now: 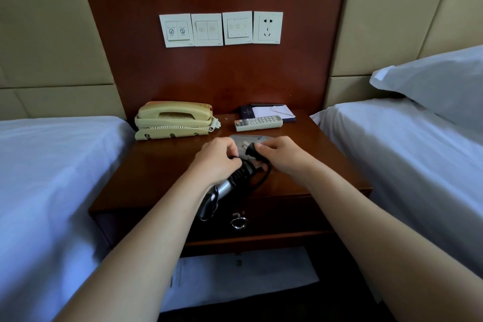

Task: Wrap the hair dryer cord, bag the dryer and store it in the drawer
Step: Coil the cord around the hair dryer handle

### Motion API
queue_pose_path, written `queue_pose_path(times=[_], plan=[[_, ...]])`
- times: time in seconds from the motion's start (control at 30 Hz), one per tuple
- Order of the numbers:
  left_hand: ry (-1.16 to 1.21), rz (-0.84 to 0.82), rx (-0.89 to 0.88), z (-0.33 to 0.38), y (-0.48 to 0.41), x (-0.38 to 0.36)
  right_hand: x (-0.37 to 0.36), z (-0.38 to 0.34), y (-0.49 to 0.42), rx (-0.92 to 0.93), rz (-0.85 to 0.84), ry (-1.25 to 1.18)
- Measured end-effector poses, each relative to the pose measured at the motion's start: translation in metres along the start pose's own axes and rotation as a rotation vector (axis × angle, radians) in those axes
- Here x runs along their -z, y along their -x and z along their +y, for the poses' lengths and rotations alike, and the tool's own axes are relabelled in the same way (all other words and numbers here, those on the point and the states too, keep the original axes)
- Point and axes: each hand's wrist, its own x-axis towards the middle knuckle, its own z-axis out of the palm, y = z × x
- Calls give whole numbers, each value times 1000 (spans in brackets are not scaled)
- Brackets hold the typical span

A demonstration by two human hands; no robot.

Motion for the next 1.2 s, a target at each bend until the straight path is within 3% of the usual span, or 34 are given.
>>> queue_pose_path(times=[0.13,0.3,0.47,0.63,0.83,1.03,1.2], plan=[[-144,-87,-73,1,-4,6,1,4,-1,-86,-35,-100],[-311,-224,-203,11,-5,12,14,0,-2,-52,53,-104],[-601,-344,-371,24,-9,16,22,3,-1,165,133,320],[-512,-223,-517,16,-7,6,22,6,0,402,107,607],[-477,-234,-555,10,-5,8,33,10,-4,551,18,809],[-418,-177,-548,5,8,6,32,13,1,412,4,537],[-514,-57,-605,6,15,3,25,8,4,129,-15,179]])
